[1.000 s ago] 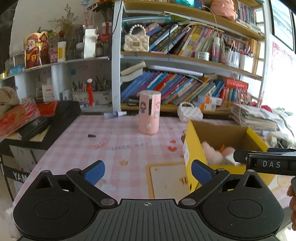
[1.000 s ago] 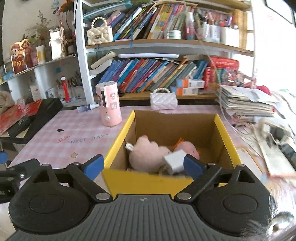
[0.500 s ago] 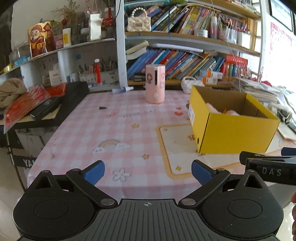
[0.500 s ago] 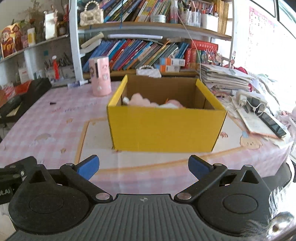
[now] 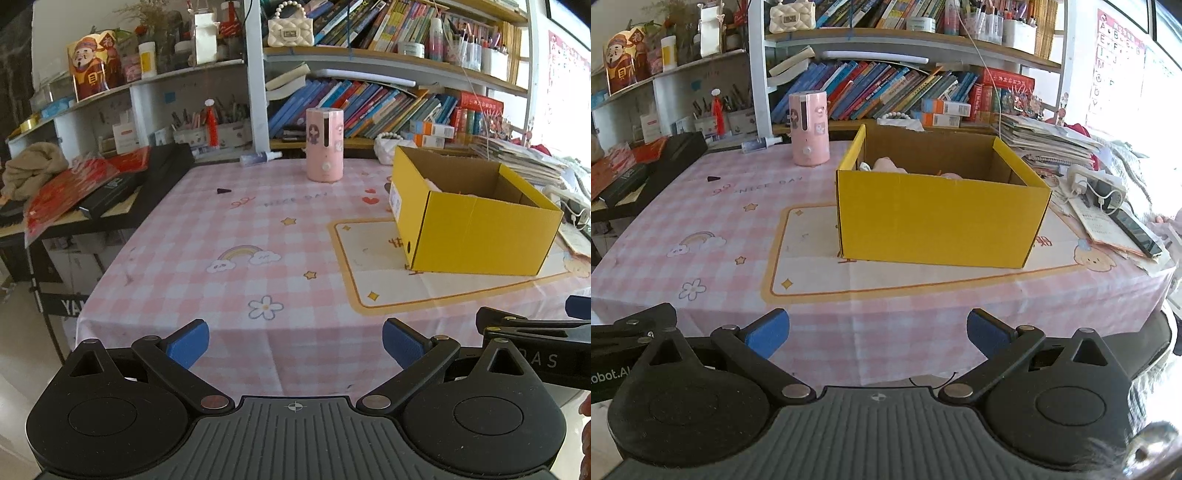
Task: Organize objects
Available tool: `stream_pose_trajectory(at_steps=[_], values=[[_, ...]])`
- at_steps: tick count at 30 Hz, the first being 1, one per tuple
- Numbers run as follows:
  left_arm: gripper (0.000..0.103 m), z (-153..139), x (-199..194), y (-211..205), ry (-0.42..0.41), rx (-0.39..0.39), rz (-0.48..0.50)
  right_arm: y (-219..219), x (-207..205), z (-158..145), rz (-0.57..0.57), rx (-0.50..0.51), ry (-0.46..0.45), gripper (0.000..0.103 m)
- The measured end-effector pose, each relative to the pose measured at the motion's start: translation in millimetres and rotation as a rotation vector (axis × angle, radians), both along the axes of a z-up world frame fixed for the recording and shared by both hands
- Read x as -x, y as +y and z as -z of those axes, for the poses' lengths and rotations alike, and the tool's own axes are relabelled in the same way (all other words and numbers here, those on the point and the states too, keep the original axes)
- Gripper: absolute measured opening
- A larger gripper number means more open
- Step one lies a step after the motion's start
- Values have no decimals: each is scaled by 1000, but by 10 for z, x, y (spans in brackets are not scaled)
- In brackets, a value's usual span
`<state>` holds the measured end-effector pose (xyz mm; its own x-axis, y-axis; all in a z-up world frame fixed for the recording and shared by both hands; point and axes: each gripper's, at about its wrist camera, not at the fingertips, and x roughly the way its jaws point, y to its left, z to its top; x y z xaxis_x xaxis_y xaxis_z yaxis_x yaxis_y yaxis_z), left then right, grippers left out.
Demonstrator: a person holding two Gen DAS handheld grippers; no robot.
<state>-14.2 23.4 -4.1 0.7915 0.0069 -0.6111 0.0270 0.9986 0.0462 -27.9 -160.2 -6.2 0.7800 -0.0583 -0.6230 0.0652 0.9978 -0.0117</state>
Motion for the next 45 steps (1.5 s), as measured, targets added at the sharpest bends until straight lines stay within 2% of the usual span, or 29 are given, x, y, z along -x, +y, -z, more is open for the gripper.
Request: stream_pose_trajectory(at_steps=[14, 45], values=[[102, -1, 23, -51, 8, -9, -21, -22, 54, 7, 37, 14, 9, 103], [102, 30, 46, -113, 41, -21, -49, -50, 66, 62, 42, 22, 30, 103]])
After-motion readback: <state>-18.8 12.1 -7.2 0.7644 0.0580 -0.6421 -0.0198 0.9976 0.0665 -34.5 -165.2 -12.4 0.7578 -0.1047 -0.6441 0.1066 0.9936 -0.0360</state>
